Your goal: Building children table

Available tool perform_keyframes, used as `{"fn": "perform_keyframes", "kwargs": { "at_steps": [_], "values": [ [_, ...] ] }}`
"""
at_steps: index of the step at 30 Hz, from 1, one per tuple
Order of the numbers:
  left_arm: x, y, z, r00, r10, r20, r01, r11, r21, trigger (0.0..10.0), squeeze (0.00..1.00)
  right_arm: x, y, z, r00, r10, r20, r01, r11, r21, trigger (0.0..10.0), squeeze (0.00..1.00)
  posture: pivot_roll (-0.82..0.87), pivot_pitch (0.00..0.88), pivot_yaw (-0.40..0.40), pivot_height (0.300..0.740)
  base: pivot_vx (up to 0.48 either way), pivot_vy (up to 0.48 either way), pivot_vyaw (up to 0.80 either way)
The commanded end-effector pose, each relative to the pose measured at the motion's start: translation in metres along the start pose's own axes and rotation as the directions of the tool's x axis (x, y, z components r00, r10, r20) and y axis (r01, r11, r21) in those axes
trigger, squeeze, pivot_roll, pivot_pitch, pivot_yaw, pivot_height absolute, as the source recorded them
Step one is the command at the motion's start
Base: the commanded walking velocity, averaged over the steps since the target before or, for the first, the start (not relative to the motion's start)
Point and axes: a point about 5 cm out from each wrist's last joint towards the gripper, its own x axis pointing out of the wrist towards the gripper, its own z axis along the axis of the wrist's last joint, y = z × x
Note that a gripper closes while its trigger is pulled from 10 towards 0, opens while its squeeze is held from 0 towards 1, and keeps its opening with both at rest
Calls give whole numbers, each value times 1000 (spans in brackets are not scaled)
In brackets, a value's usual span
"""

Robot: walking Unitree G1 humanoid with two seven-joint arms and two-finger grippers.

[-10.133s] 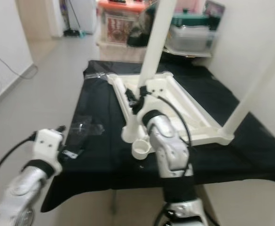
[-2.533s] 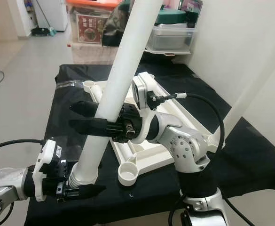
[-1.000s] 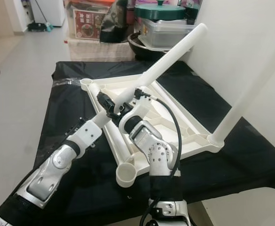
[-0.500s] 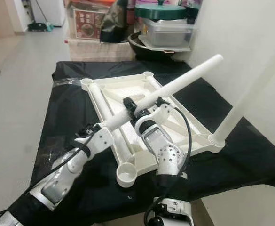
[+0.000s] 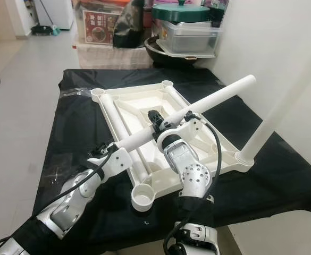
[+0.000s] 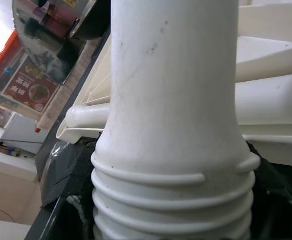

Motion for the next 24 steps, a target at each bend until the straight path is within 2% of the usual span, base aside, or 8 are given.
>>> {"fn": "perform_keyframes", "kwargs": {
  "at_steps": [1, 13, 14, 15, 16, 17, 21, 24],
  "values": [
    [2, -1, 5, 1000, -13, 21, 13, 1000, 15, 10000, 0, 5, 52, -44, 985, 152, -77, -139, 978, 155, 0, 0, 36, 0, -91, 740, 0, 0, 0],
    [1, 0, 1, 999, -26, 21, 26, 999, 22, 10000, 0, 3, 54, -41, 984, 163, -65, -152, 977, 151, 0, 0, 39, 0, -95, 740, 0, 0, 0],
    [0, 1, 1, 999, -30, 30, 29, 999, 25, 10000, 129, 3, 55, -41, 984, 164, -65, -153, 977, 149, 0, 0, 38, 0, -94, 740, 0, 0, 0],
    [0, 1, 1, 999, -30, 30, 29, 999, 25, 10000, 129, 3, 55, -41, 984, 164, -65, -153, 977, 149, 0, 0, 38, 0, -94, 740, 0, 0, 0],
    [0, 2, 1, 999, -23, 40, 22, 999, 29, 10000, 937, 3, 55, -41, 984, 165, -65, -154, 977, 147, 0, 0, 38, 0, -94, 740, 0, 0, 0],
    [-1, 3, 1, 998, -34, 47, 34, 999, 11, 10000, 1000, 3, 55, -40, 984, 168, -64, -157, 977, 143, 0, 0, 37, 0, -94, 740, 0, 0, 0],
    [-2, 6, 2, 998, -37, 56, 38, 999, -10, 10000, 1000, 3, 56, -40, 983, 173, -62, -164, 978, 132, 0, 0, 38, 0, -95, 740, 0, 0, 0],
    [-6, 17, 5, 996, -22, 91, 25, 999, -40, 10000, 1000, 3, 56, -36, 981, 187, -52, -182, 979, 91, 0, 0, 40, 0, -99, 740, 0, 0, 0]
  ]
}}
